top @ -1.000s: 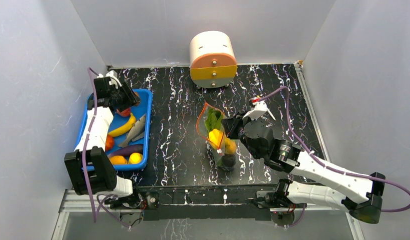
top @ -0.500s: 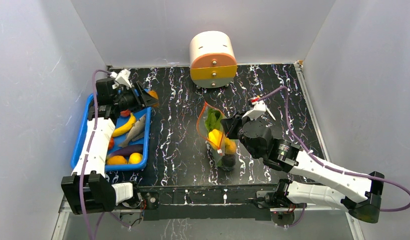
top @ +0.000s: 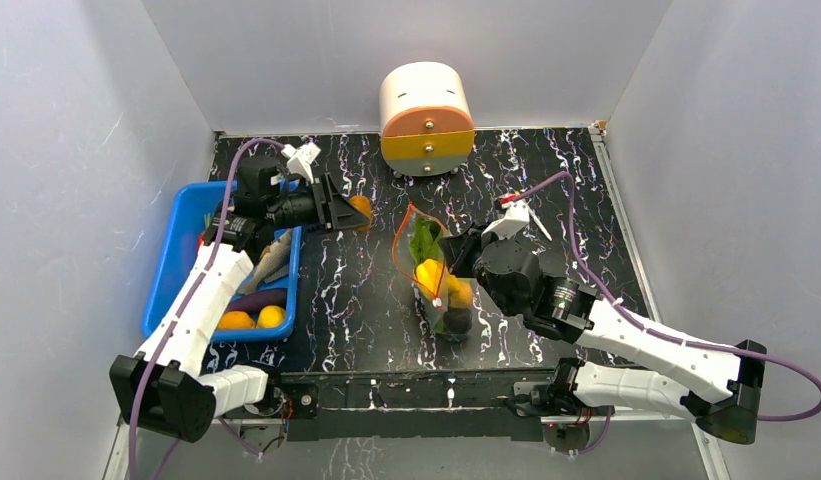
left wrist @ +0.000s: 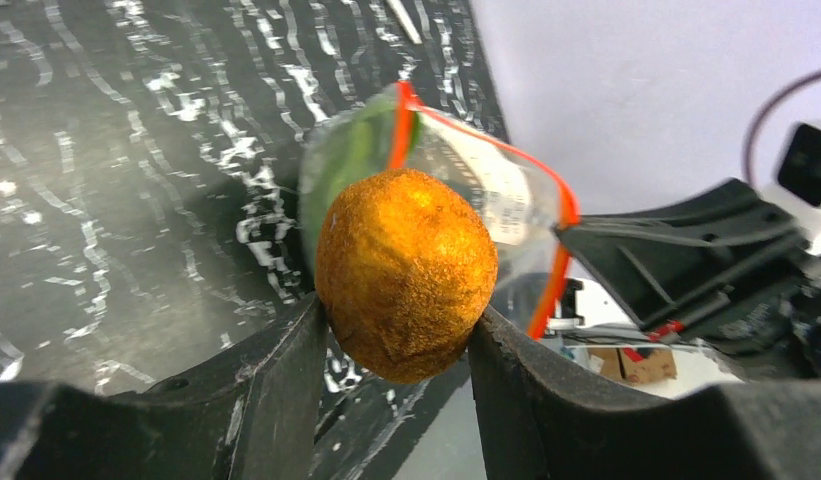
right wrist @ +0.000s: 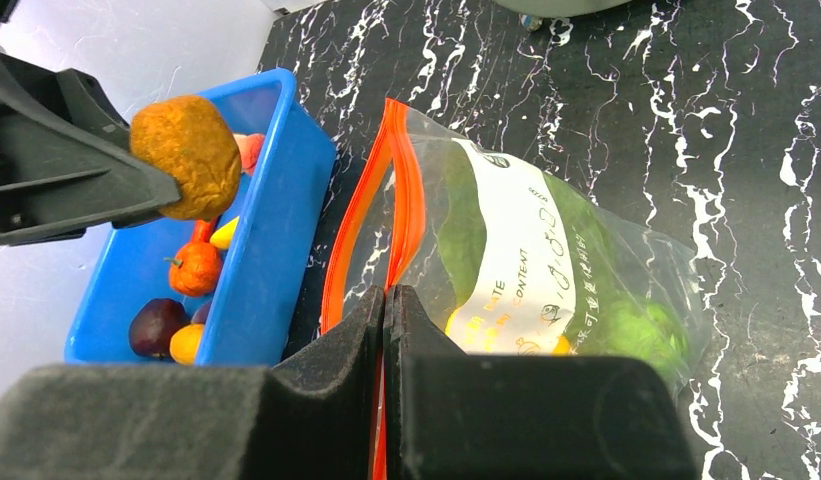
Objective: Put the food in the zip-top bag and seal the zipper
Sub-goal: Pick up the fake fruit from the bin, then place the fake fruit in the zipper food storage bag.
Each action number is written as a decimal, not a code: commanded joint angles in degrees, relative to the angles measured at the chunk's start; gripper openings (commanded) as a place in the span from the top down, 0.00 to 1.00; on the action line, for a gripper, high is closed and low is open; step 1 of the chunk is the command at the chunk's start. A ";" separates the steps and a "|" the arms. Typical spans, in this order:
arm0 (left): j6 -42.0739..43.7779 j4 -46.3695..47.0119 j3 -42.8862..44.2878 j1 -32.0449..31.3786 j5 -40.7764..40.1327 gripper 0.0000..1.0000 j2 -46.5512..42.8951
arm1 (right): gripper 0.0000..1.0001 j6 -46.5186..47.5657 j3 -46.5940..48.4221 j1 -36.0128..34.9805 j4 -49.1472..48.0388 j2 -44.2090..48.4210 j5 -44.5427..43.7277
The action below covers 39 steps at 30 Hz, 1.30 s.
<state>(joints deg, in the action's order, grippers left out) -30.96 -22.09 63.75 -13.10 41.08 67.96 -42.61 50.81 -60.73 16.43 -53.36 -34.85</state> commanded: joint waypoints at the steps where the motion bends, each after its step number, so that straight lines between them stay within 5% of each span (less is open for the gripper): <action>1: -6.16 5.85 -0.46 -4.22 4.02 0.68 -3.55 | 1.00 -0.88 2.68 -0.15 -3.85 0.07 -0.36; 26: -12.58 14.64 -7.08 -16.98 2.68 0.56 0.62 | 1.00 -1.14 2.77 -0.17 -5.15 -0.64 1.30; 39: -13.75 16.52 -8.25 -18.14 1.25 0.26 1.95 | 1.00 -1.55 1.49 -0.13 -5.62 0.81 1.81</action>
<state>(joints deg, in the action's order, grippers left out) -44.60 -6.22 55.37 -30.85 42.39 70.74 -43.64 51.22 -60.73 15.18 -54.15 -32.56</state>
